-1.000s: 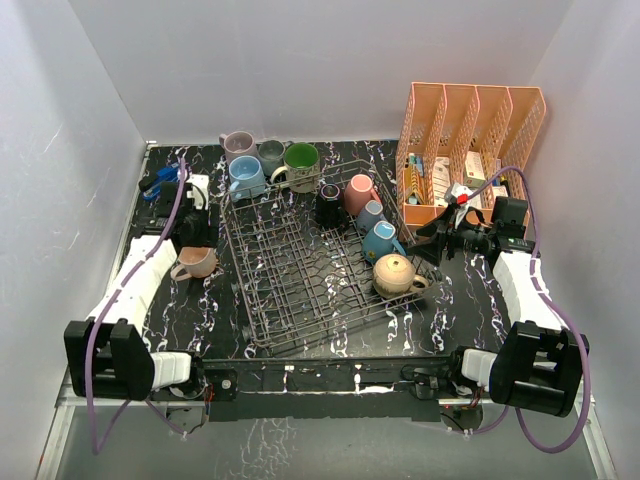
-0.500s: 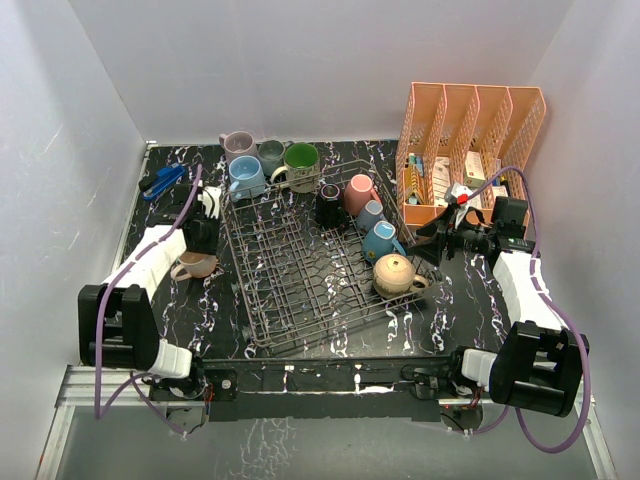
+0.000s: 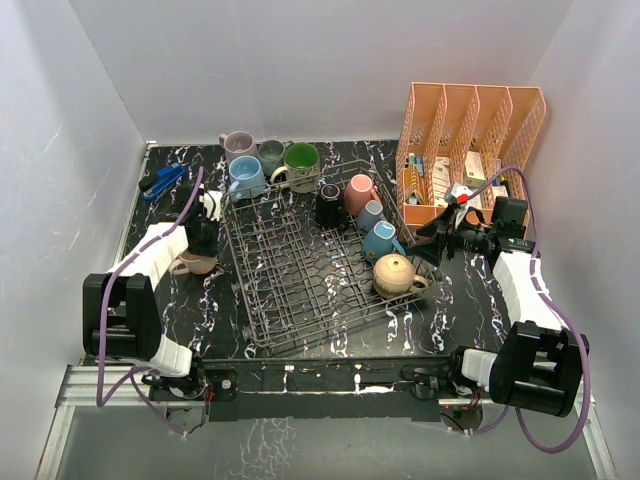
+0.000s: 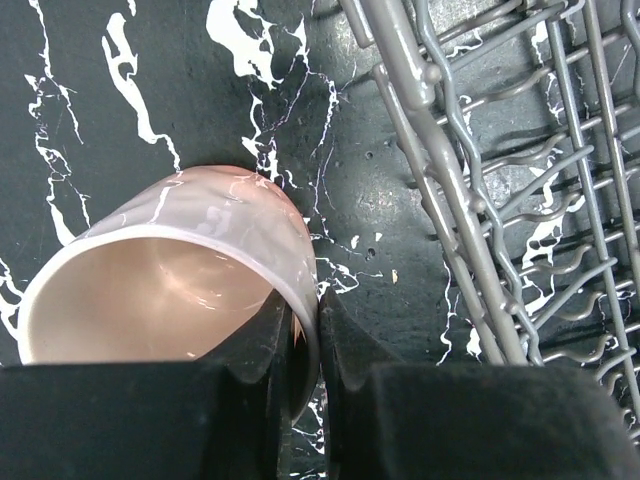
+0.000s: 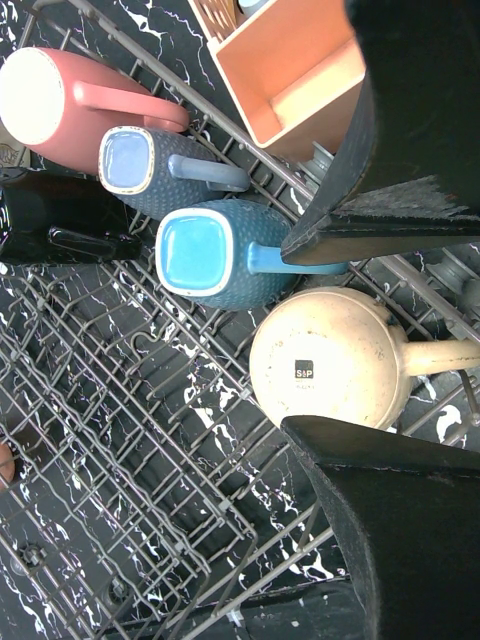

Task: Load the cups into the dish rack
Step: Pick up the cup at the center of the board.

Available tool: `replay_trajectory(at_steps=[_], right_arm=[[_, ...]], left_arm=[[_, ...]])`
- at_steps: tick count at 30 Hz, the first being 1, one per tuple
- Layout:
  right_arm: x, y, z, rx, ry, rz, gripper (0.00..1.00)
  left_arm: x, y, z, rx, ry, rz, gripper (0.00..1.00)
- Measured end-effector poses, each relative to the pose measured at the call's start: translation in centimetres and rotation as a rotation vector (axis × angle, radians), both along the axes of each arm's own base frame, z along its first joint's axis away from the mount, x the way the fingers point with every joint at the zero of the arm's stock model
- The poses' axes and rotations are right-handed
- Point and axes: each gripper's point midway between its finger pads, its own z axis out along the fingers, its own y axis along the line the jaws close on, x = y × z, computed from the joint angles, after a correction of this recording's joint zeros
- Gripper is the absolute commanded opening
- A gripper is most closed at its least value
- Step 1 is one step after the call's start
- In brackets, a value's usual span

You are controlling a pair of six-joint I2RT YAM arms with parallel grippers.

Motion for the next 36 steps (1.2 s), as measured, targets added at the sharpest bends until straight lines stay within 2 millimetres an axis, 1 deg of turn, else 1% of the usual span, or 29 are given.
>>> replay_trajectory(at_steps=[7,10,12,17,19,21,23,27,33,36], right_arm=[[0.0,0.0,0.0,0.000,0.000,0.000,0.63],[0.0,0.0,0.0,0.002,0.001,0.001,0.63],[0.0,0.0,0.0,0.002,0.000,0.002,0.63],[-0.1,0.1,0.0,0.004,0.000,0.004,0.63],[-0.1,0.1,0.1,0.005,-0.001,0.005,0.63],[-0.1,0.1,0.1,0.008,-0.002,0.008,0.63],[-0.1,0.2,0.2,0.011,-0.003,0.011,0.63],[-0.3,0.2,0.3,0.015,-0.008,0.017,0.63],[-0.5,0.4,0.9,0.022,-0.029,0.029,0.63],[-0.6,0.5,1.1,0.024,-0.034,0.033,0.63]], left_arm=[[-0.6,0.4,0.2,0.007,-0.008,0.030,0.00],[-1.1,0.7,1.4,0.015,-0.052,0.056,0.00],[-1.1,0.9,3.3,0.013,-0.119,0.080,0.00],[-1.0,1.1,9.3,-0.033,-0.354,0.141,0.00],[-1.3,0.9,11.6,-0.071,-0.446,0.169,0.00],[-1.7,0.5,13.3,-0.125,-0.514,0.189,0.00],[-2.1,-0.3,14.6,-0.196,-0.560,0.201,0.00],[-2.6,-2.7,16.8,-0.383,-0.614,0.210,0.00],[-2.7,-7.6,20.9,-0.754,-0.666,0.159,0.00],[-2.8,-10.1,21.6,-0.960,-0.653,0.128,0.00]])
